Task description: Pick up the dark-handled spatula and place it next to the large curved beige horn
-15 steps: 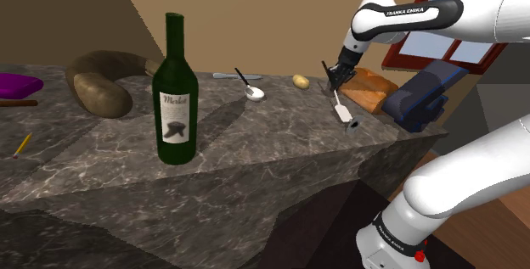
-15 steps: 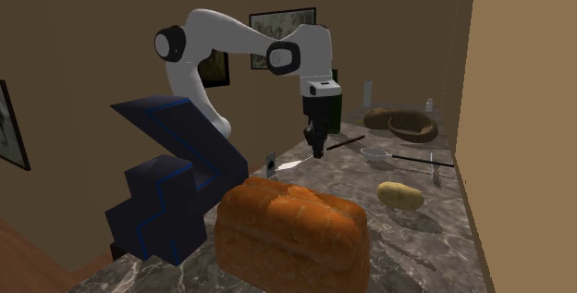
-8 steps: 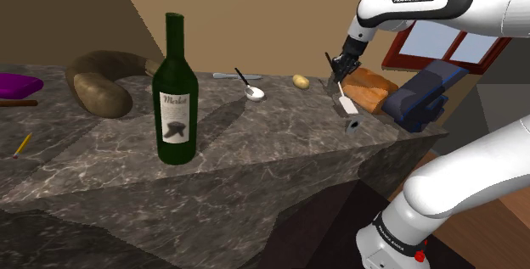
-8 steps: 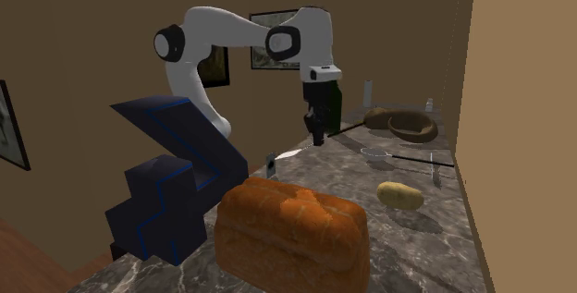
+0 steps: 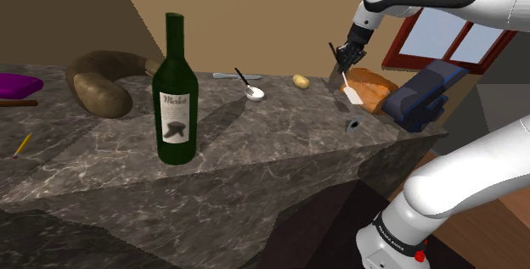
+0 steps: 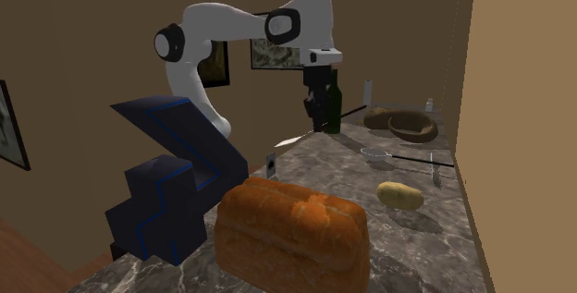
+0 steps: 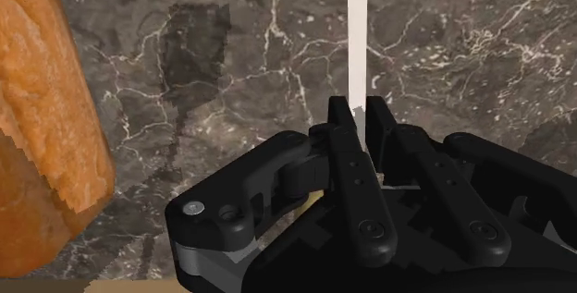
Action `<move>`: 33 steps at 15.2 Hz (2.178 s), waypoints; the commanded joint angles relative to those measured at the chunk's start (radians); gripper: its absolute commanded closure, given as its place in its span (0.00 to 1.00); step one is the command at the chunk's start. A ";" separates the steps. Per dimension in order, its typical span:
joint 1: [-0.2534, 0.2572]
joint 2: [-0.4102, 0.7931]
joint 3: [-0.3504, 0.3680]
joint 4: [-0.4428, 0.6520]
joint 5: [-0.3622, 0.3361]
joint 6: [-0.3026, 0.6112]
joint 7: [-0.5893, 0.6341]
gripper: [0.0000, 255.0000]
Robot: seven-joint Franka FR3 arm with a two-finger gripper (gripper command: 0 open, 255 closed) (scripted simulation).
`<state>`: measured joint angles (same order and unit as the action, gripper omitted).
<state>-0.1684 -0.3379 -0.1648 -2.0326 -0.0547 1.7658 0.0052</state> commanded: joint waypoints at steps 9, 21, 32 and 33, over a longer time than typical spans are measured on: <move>0.062 -0.015 0.120 0.015 0.028 -0.036 0.171 1.00; 0.164 0.068 0.322 0.100 0.067 -0.040 0.464 1.00; 0.263 0.278 0.492 0.328 0.029 -0.069 0.741 1.00; 0.274 0.303 0.506 0.357 0.020 -0.075 0.766 1.00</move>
<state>0.0946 -0.0546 0.3269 -1.6996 -0.0276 1.6967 0.7450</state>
